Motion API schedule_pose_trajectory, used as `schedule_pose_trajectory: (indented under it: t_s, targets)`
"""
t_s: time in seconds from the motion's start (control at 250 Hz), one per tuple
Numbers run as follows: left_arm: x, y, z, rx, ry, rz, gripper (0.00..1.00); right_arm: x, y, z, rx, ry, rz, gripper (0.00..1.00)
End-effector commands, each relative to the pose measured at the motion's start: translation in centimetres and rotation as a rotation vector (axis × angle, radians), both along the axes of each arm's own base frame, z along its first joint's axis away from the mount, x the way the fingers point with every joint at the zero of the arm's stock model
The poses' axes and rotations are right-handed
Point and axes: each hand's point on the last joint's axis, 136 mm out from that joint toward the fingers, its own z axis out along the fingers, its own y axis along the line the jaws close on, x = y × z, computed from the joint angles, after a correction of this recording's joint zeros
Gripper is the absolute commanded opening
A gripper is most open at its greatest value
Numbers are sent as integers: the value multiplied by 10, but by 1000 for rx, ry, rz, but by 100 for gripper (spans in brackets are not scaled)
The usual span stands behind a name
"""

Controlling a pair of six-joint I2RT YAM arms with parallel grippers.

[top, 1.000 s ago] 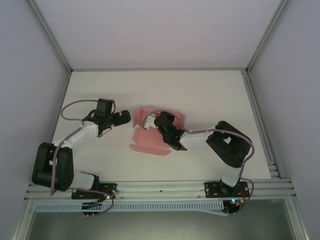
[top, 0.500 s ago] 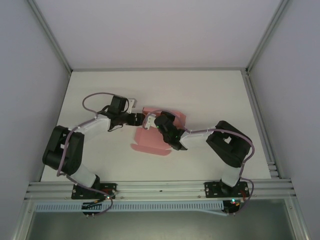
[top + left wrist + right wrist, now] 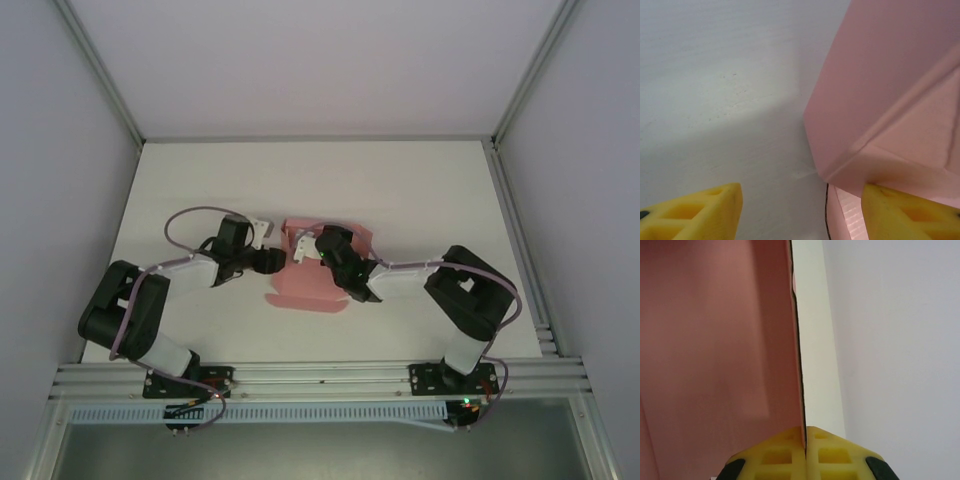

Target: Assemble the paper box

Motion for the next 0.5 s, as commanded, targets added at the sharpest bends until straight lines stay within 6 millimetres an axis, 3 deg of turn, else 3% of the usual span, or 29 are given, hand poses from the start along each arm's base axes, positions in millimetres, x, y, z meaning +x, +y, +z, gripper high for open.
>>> schedule_pose_trajectory:
  t_s: [0.0, 0.291, 0.495]
  targets:
    - [22, -16, 38, -73, -177, -39, 63, -17, 3, -16, -25, 74, 73, 0]
    - [19, -39, 46, -75, -252, -115, 64, -22, 5, -22, -55, 97, 59, 0]
    - [40, -29, 44, -5, -288, -5, 56, -27, 7, -23, -53, 111, 65, 0]
